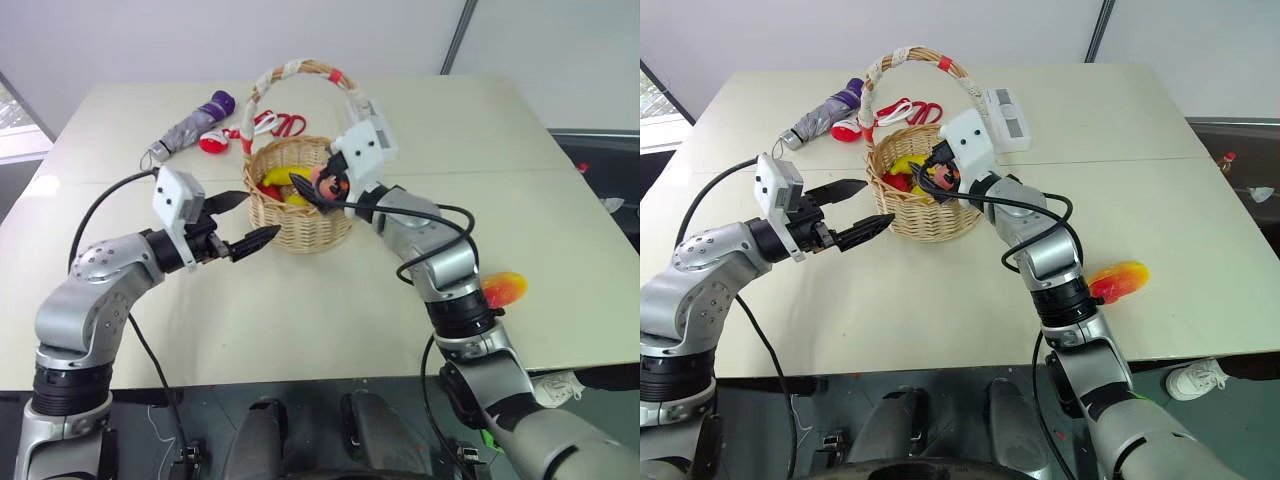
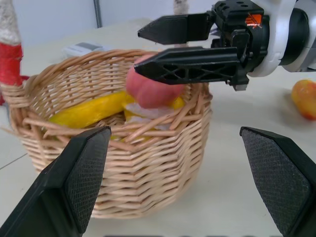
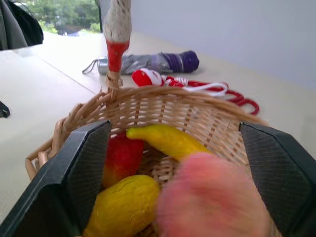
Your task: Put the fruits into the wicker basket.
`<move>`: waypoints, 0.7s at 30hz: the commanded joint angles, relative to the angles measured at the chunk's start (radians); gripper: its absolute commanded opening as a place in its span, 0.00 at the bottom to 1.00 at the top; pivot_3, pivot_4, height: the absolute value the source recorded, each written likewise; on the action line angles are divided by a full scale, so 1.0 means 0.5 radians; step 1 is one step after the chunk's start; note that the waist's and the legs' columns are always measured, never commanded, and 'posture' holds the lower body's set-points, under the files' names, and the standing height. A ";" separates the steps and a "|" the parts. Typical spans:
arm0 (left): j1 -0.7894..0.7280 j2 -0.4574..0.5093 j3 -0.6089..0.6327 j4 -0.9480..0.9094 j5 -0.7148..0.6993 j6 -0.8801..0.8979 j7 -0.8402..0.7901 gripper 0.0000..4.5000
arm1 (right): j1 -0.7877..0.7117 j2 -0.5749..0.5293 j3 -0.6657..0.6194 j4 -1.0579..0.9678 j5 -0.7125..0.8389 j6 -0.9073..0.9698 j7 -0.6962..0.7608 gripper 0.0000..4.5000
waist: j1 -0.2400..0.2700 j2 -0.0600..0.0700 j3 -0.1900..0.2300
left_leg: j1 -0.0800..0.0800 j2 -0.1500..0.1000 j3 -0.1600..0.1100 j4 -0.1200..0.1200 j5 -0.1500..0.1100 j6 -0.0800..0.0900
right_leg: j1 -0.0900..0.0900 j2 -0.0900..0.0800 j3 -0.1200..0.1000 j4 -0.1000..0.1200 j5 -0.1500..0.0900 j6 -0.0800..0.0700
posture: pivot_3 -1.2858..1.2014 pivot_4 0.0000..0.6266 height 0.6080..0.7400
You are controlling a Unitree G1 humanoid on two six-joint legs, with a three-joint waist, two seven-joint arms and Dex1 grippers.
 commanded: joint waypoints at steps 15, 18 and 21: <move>-0.294 -0.282 -0.596 0.035 0.014 -0.080 -0.228 1.00 | 1.933 -1.910 -1.307 -0.898 -0.210 -0.259 1.324 0.99 | 0.035 0.001 0.000 | 0.010 -0.004 0.006 0.008 -0.012 0.020 | 0.018 0.010 0.006 -0.010 -0.004 0.005 | 0.52 0.24 1.00; -0.326 -0.322 -0.632 0.075 0.019 -0.101 -0.262 1.00 | 2.052 -1.910 -1.320 -0.827 -0.306 -0.441 1.349 0.99 | 0.033 0.001 0.001 | 0.033 0.002 0.007 0.006 -0.012 0.021 | 0.037 0.020 0.012 -0.010 -0.006 0.002 | 0.52 0.24 1.00; -0.334 -0.336 -0.642 0.088 0.028 -0.110 -0.273 1.00 | 2.006 -1.903 -1.215 -0.718 -0.395 -0.604 1.283 0.99 | 0.033 0.001 0.001 | 0.037 0.004 0.008 0.006 -0.015 0.025 | 0.042 0.023 0.014 -0.011 -0.008 0.001 | 0.52 0.24 1.00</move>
